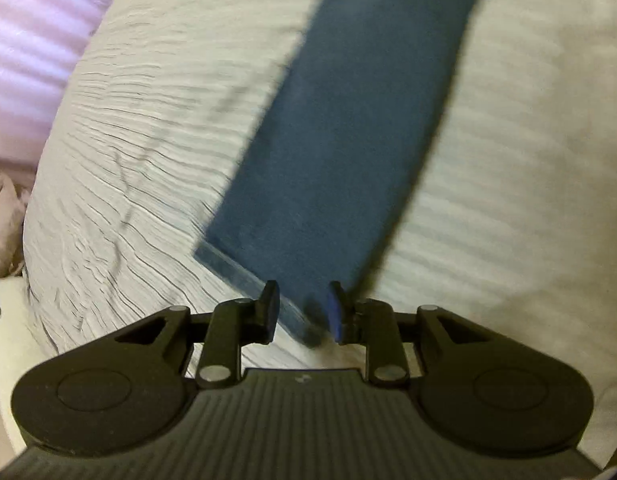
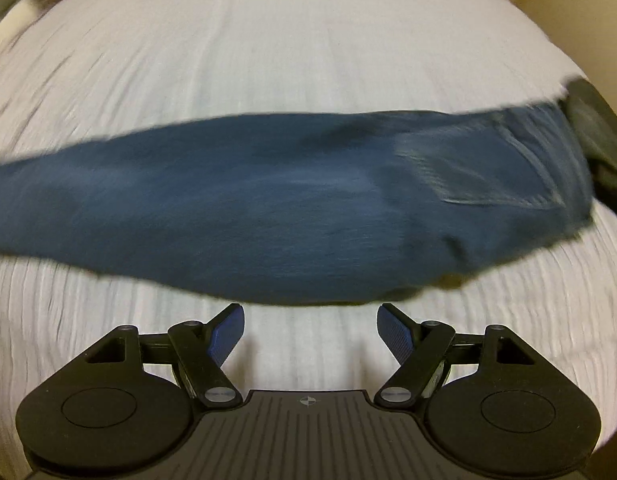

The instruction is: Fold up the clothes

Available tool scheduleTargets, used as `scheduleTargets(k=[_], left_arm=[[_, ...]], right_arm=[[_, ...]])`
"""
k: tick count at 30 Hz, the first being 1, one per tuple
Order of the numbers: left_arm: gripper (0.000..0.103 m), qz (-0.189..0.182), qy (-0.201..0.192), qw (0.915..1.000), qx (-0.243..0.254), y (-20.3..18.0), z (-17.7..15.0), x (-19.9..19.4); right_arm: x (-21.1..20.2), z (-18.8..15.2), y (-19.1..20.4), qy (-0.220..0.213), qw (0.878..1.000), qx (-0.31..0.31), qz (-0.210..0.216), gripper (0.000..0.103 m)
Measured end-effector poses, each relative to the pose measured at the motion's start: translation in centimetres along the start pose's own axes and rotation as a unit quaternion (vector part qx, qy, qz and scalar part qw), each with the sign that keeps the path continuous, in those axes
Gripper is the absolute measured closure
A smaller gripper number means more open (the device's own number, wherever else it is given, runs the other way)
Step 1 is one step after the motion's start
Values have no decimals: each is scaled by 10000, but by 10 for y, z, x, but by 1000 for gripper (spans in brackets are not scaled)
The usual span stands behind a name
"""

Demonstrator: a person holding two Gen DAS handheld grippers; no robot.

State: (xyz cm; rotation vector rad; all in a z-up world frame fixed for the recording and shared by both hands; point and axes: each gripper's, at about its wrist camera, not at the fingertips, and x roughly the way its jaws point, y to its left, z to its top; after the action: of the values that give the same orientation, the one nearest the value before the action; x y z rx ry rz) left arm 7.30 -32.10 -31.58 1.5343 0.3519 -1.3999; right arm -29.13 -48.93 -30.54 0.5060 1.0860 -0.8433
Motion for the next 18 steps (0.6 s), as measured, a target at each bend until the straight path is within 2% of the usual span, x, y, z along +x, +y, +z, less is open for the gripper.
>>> scheduleTargets(k=[3, 6, 12, 18], left_arm=[[78, -55, -222, 9997, -27, 3, 32, -1], [77, -128, -445, 9989, 120, -1, 72, 4], [71, -601, -817, 9946, -222, -8, 175, 19], [65, -1186, -909, 9864, -681, -21, 288, 52]], right_arm=[[-5, 9, -26, -123, 9988, 451, -134, 26], [-11, 24, -56, -296, 9976, 547, -311, 26], [-12, 68, -139, -689, 9962, 213, -479, 26], [23, 124, -250, -780, 9964, 103, -326, 26]])
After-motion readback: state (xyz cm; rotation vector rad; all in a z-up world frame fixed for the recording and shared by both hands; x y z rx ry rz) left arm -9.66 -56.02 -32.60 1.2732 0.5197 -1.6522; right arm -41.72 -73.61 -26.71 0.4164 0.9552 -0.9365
